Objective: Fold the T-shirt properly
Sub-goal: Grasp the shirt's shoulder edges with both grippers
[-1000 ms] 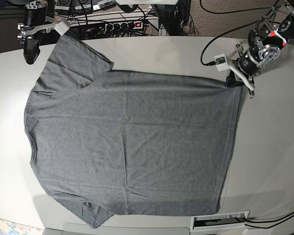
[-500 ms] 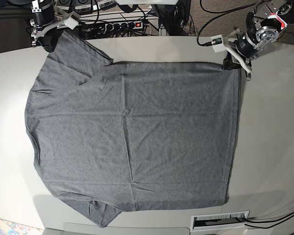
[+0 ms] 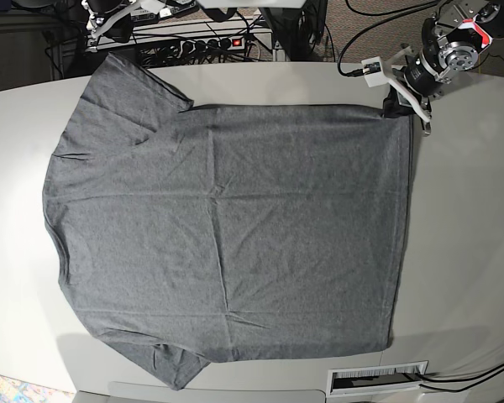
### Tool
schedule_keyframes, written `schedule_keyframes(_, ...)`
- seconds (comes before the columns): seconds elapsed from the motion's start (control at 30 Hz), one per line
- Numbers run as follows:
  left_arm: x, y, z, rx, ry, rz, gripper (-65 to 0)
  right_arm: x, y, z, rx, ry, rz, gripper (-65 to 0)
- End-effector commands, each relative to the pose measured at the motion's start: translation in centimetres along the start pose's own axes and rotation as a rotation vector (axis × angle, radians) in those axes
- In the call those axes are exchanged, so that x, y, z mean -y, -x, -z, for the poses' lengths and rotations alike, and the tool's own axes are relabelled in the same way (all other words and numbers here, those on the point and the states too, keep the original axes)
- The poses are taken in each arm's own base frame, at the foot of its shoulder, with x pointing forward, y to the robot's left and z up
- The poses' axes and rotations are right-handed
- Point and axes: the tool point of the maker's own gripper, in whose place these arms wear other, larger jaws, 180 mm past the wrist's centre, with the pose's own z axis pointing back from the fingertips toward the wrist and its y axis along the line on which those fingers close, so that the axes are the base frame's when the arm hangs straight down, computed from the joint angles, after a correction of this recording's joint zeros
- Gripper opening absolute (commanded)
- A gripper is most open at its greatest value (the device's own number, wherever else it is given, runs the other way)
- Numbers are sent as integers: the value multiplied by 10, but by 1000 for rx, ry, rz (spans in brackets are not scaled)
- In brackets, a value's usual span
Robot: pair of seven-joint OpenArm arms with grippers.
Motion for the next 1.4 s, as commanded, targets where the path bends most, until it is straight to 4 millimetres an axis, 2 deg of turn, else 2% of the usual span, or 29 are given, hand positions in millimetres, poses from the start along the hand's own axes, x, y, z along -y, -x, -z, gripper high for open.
schedule_keyframes(0.0,19,6,-4,-18,84,5,-650,7,-2,-1,14,23,-6,-490)
schedule_keyframes(0.1,19,6,-4,-18,83,5,-650,15,1,3,-11,36,17,-423)
schedule_keyframes(0.47,19,5,-4,-15,84,5,-650,50,4,16,-32,147,58,-419)
schedule_keyframes(0.53,19,5,-3,-15,83,5,-650,49,3,19,-25,128,96,-419)
schedule_keyframes(0.83,19,6,-3,-16,83,5,-650,25,-11,22,16,-8,185,-418)
schedule_keyframes(1.2,19,6,-4,-16,83,5,-650,44,-15,28,21,55,203,-418)
schedule_keyframes(1.37,19,6,-3,-15,83,5,-650,45,-14,28,20,66,194,-418)
